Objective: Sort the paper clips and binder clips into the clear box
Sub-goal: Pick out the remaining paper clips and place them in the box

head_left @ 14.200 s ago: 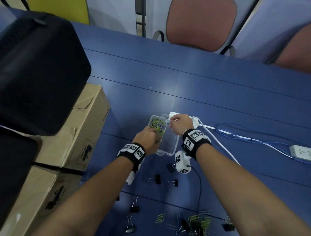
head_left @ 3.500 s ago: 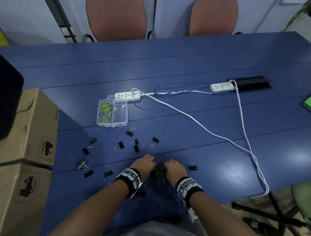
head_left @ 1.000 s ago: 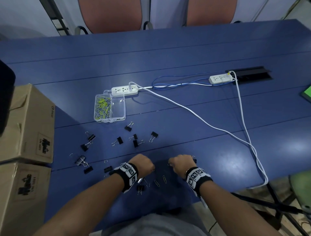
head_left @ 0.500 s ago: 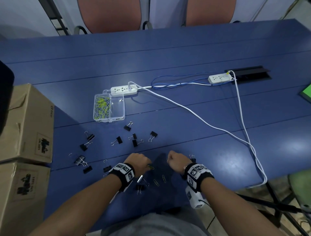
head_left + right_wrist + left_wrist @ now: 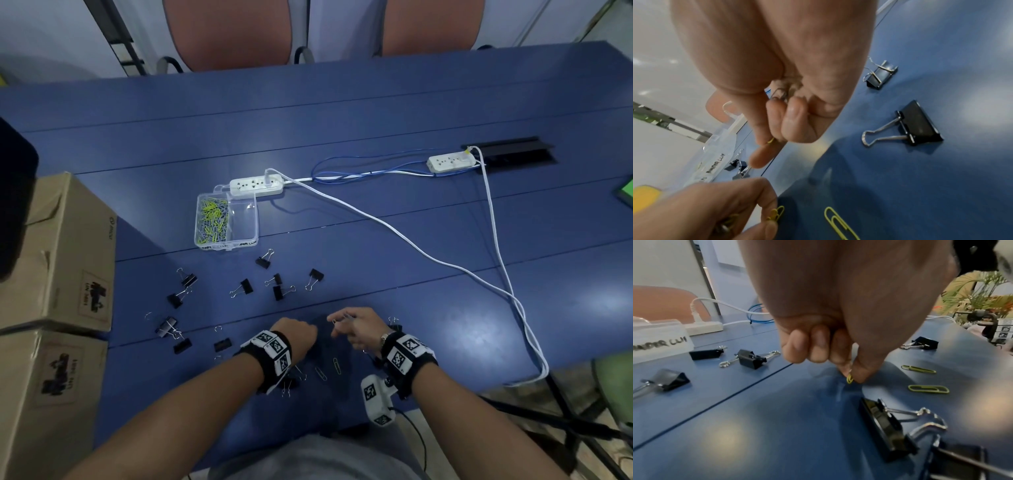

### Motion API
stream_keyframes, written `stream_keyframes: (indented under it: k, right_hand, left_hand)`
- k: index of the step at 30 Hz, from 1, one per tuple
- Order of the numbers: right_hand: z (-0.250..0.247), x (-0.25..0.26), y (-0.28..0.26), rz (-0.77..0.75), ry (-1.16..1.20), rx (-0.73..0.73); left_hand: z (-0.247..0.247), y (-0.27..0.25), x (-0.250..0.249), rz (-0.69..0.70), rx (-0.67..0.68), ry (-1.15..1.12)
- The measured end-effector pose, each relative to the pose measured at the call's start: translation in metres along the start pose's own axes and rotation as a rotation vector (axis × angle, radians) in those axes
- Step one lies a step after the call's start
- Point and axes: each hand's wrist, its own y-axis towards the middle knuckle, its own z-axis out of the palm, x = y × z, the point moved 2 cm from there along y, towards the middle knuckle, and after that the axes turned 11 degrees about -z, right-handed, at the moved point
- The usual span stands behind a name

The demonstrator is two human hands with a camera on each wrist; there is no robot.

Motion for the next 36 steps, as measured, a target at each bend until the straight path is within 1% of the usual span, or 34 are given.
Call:
stream_keyframes:
  k: [3, 4, 6, 8, 9, 11, 13, 14, 16, 22, 27, 29, 30, 31, 32, 33, 34, 35, 36]
  right_hand:
    - [0.0, -0.005, 0.004, 0.052, 0.094, -0.023]
    - [-0.001, -0.006, 0.004, 0.075, 0.12, -0.039]
    - [-0.002, -0.006, 0.005, 0.125, 0.177, -0.056]
    - [-0.002, -0.008, 0.005, 0.181, 0.229, -0.067]
    - [-0.003, -0.008, 0.006, 0.201, 0.241, -0.079]
    - [-0.003, -0.009, 0.007, 0.217, 0.246, -0.111]
    - [-0.003, -0.01, 0.008, 0.219, 0.247, -0.132]
    - [-0.003, -0.01, 0.009, 0.218, 0.245, -0.139]
    - [-0.002, -0.01, 0.008, 0.221, 0.238, -0.147]
    - [-0.002, -0.009, 0.007, 0.209, 0.227, -0.171]
    - [-0.004, -0.009, 0.006, 0.191, 0.16, -0.17]
    - [-0.004, -0.007, 0.004, 0.161, 0.035, -0.185]
    - [-0.003, -0.006, 0.004, 0.12, -0.074, -0.188]
    - [-0.002, -0.006, 0.003, 0.055, -0.225, -0.172]
    - [0.0, -0.007, 0.001, -0.016, -0.419, -0.126]
    - [0.002, -0.008, -0.001, -0.069, -0.621, -0.058]
    - [0.004, -0.011, -0.004, -0.097, -0.805, 0.006]
    - [0.005, -0.013, -0.007, -0.119, -0.953, 0.058]
    - [0.007, -0.014, -0.009, -0.142, -1.061, 0.1]
  left_hand:
    - [0.001, 0.0, 0.002, -0.017, 0.023, -0.078]
    - [0.0, -0.001, 0.004, -0.032, 0.028, -0.143]
    - [0.0, -0.002, 0.011, -0.06, 0.042, -0.353]
    - [-0.002, -0.001, 0.015, -0.107, 0.069, -0.625]
    - [-0.004, 0.0, 0.017, -0.149, 0.105, -0.789]
    - [-0.009, -0.001, 0.018, -0.203, 0.237, -1.214]
    - [-0.014, -0.003, 0.018, -0.163, 0.382, -1.589]
    - [-0.017, -0.003, 0.018, -0.129, 0.428, -1.691]
    - [-0.02, -0.003, 0.016, -0.092, 0.452, -1.798]
    - [-0.033, -0.002, 0.015, -0.062, 0.466, -2.006]
    - [-0.025, 0.0, 0.019, -0.186, 0.436, -1.963]
    - [-0.023, -0.001, 0.021, -0.251, 0.405, -1.939]
    - [-0.022, 0.0, 0.022, -0.29, 0.357, -1.917]
    - [-0.021, 0.002, 0.023, -0.321, 0.279, -1.863]
    - [-0.019, 0.003, 0.024, -0.327, 0.173, -1.732]
    - [-0.017, 0.004, 0.025, -0.293, 0.067, -1.516]
    - [-0.016, 0.003, 0.024, -0.219, 0.004, -1.244]
    - [-0.013, 0.002, 0.021, -0.133, -0.007, -0.987]
    - [-0.01, -0.001, 0.017, -0.061, 0.008, -0.776]
